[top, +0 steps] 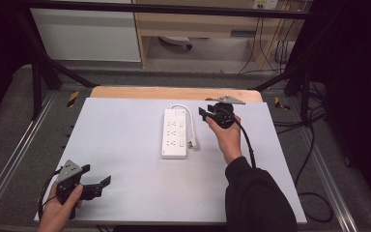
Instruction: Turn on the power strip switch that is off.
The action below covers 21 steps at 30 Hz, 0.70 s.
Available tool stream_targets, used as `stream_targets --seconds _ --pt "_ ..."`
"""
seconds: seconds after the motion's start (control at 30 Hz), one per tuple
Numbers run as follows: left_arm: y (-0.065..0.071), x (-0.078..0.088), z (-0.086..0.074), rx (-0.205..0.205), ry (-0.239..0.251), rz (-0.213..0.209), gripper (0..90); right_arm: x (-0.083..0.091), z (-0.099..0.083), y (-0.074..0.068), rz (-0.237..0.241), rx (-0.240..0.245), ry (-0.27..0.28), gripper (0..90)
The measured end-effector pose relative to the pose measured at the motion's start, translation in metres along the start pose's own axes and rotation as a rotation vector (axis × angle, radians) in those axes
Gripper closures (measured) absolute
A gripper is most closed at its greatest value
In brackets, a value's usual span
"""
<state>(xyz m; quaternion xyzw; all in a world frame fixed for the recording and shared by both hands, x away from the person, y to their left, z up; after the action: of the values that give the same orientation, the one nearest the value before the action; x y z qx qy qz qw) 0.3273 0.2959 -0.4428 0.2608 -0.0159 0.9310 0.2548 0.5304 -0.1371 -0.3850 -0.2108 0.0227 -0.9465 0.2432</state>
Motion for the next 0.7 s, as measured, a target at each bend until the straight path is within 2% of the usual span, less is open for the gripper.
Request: stream_targets --seconds 0.7 --pt "0.000 0.001 0.000 -0.003 0.005 -0.004 6.7 -0.013 0.001 -0.004 -0.005 0.023 -0.054 56.6"
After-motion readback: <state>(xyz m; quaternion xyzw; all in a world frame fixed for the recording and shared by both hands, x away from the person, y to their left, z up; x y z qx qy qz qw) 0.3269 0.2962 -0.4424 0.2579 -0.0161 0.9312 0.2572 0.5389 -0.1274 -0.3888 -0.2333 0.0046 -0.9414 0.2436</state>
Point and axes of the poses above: each handheld gripper's, and its own axes: x roughly backward along the jaws, z roughly out of its top, y roughly to its right, the point moved 2 cm from there along -x, roughly forward along the jaws, and after that the axes turned 2 degrees about y, right-handed, at the moved point
